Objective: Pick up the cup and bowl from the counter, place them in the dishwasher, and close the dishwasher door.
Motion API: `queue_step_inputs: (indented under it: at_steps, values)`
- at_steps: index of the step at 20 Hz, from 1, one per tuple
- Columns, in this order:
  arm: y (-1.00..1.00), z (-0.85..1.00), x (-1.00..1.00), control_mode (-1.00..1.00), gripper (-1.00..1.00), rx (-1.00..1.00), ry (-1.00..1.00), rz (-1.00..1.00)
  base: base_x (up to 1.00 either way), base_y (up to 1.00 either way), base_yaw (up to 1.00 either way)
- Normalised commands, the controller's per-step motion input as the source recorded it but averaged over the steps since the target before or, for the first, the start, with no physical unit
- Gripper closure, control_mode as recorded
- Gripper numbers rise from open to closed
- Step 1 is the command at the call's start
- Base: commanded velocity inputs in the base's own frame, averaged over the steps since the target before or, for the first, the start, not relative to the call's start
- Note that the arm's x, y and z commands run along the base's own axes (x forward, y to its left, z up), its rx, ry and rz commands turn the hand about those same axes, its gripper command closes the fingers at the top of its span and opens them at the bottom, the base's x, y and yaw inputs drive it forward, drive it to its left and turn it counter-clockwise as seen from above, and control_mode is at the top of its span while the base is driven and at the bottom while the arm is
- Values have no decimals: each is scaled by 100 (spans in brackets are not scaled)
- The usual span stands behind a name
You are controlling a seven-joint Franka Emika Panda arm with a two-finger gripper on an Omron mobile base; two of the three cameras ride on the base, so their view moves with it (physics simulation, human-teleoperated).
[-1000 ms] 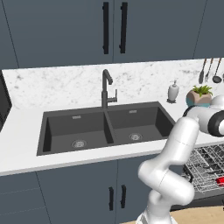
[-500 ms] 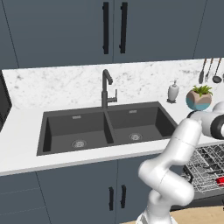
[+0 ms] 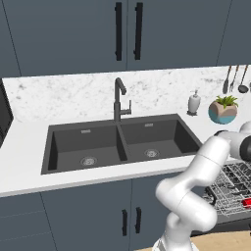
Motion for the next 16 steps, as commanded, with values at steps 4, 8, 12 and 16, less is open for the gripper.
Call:
queue_step_inputs:
  at_steps: [4, 8, 12, 16]
  values:
    - [19, -45, 16, -100, 100, 7, 0, 9, 0, 0, 0]
    - [21, -27, 12, -100, 100, 5, 0, 8, 0, 0, 0]
    - [23, -16, 14, -100, 100, 4, 0, 7, 0, 0, 0]
    - [21, -29, 26, -100, 100, 1, 0, 4, 0, 0, 0]
